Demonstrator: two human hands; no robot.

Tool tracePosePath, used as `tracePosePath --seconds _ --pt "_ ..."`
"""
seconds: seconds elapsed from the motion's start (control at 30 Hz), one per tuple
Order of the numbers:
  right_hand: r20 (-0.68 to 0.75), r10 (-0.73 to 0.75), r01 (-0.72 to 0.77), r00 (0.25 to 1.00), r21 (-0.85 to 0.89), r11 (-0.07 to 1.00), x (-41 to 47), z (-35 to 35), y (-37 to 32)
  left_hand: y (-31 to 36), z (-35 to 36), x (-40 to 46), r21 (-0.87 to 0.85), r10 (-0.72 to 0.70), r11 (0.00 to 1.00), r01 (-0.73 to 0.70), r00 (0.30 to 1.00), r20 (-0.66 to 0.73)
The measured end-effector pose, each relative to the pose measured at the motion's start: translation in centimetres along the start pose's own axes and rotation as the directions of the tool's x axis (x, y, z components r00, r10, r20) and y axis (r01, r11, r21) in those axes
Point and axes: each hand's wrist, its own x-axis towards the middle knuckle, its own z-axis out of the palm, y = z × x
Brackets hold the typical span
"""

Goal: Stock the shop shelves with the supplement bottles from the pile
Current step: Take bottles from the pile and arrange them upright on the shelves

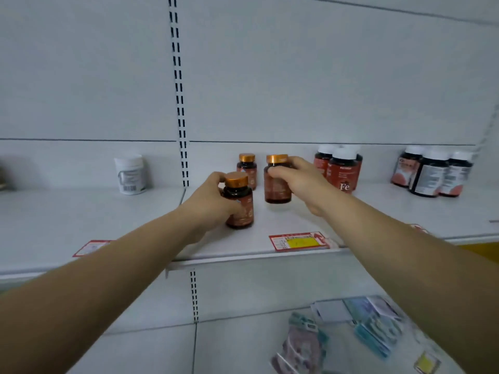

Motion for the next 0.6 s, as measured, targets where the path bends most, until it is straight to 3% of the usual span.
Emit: tracePosePath --seconds 0.17,0.4,0.6 --pt "0.094 0.038 -0.019 0.995 -0.191 0.981 4.5 -0.3 2.3 0.0 1.3 2.9 0.137 0.045 0.989 -0.046 0.999 0.009" --pt "0.133 -0.074 0.121 0.988 -0.394 0.911 8.9 0.2 4.0 -0.4 2.3 6.1 0.239 0.139 0.963 -0.126 0.99 -0.039" --pt "0.233 -0.17 0.269 0.958 -0.514 0.815 11.1 -0.1 4.8 -0.5 3.7 8.7 0.287 0.097 0.956 -0.061 0.989 -0.111"
